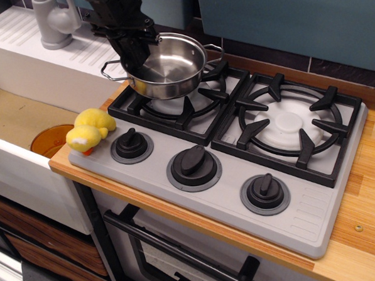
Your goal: Put pot or pan on stove and put stuffedduck in pot or pan
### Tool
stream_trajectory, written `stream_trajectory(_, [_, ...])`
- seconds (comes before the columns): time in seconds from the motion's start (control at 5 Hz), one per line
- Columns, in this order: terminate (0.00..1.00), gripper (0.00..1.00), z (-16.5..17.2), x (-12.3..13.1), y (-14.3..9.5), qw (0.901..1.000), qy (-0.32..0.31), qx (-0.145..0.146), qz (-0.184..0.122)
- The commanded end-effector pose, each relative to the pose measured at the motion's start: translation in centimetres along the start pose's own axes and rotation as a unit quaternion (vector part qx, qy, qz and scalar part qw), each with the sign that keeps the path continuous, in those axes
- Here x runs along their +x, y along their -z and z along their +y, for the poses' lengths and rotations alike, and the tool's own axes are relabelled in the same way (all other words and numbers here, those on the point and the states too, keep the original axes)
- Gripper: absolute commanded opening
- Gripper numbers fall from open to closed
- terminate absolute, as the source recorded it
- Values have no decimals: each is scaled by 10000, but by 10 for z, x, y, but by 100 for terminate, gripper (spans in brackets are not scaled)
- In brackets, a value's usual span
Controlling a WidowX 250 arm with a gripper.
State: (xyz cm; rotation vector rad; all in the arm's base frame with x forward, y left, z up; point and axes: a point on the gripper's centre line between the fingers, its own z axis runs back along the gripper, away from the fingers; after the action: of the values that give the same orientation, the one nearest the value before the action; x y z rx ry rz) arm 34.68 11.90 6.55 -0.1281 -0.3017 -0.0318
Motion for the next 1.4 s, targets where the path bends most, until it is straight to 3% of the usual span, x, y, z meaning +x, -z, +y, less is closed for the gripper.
stream_trajectory(0.0, [0,100,-1,17,-20,9997,2,110,-217])
stream_trajectory(0.6, [0,100,-16,15,-56,9992,-139,330,185])
stream_trajectory(0.8, [0,100,-16,12,-73,9983,176,449,319])
stream_trajectory(1.2, [0,100,-16,12,-73,9983,176,449,319])
